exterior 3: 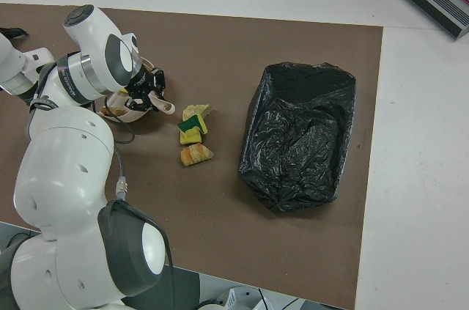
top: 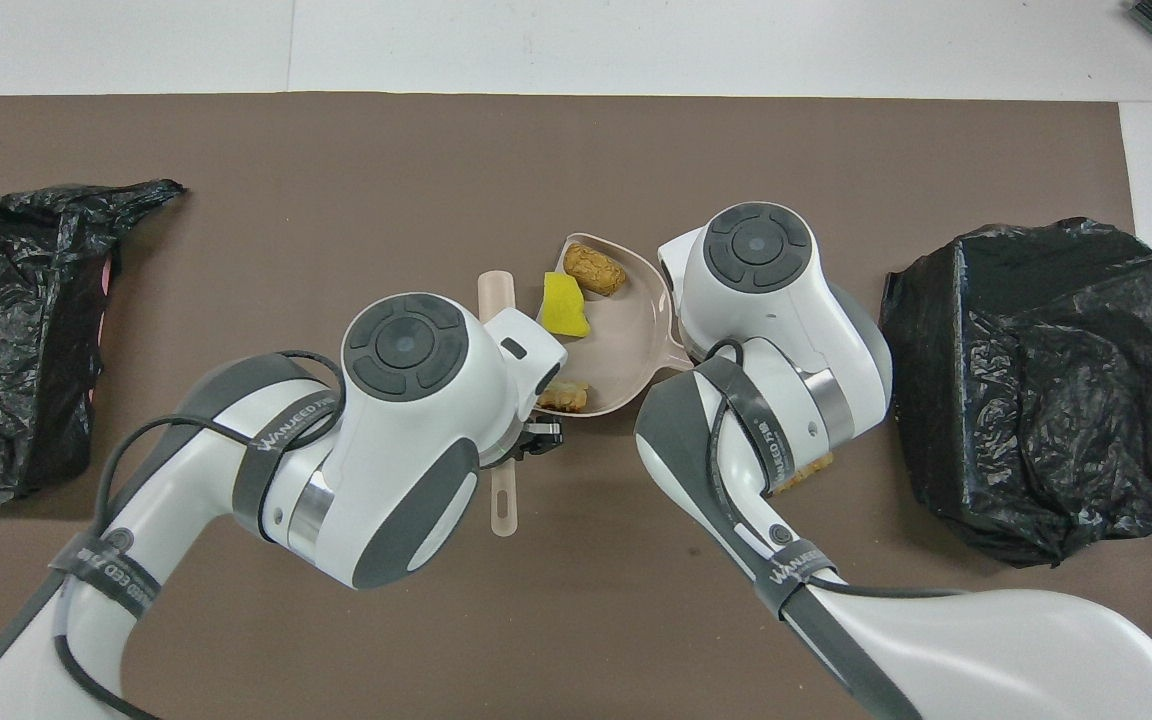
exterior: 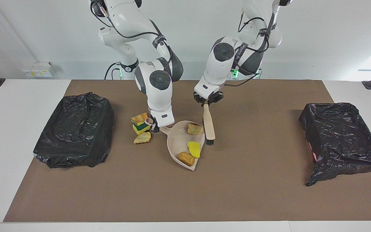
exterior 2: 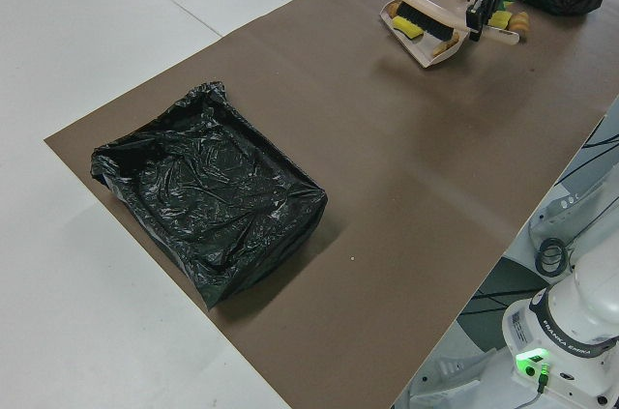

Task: Sweep and dump trash in bin
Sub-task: 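Sweep the sponge and bread pieces into the dustpan with the left gripper, then carry the dustpan over the bin while the left gripper withdraws the brush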

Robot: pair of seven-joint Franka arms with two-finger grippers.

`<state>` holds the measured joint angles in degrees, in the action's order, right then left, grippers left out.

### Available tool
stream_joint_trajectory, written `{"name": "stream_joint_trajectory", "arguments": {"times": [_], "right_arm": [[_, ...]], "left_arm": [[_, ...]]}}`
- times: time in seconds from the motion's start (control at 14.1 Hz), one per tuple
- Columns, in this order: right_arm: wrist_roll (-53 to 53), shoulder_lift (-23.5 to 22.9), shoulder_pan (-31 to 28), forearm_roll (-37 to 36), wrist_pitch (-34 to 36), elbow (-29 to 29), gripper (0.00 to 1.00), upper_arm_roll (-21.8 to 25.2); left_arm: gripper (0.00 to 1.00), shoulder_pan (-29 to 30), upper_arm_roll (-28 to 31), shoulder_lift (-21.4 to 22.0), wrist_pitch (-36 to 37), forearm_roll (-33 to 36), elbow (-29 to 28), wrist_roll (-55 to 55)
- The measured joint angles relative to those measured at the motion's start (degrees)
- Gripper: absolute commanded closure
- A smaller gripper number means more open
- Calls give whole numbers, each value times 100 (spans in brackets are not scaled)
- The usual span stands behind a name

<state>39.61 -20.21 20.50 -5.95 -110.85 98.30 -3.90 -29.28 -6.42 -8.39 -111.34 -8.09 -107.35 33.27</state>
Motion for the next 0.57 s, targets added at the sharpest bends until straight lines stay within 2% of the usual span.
{"name": "stream_joint_trajectory", "arguments": {"times": [0.28,0.57], "right_arm": [[0,54,-49,-1,0,2,100,4],[30,494,-599,-3,7,-6,100,21]], "left_arm": [[100,318,28,57,1,-1,-259,82],[100,214,-34,507,-241,-2,-1094,665]]}}
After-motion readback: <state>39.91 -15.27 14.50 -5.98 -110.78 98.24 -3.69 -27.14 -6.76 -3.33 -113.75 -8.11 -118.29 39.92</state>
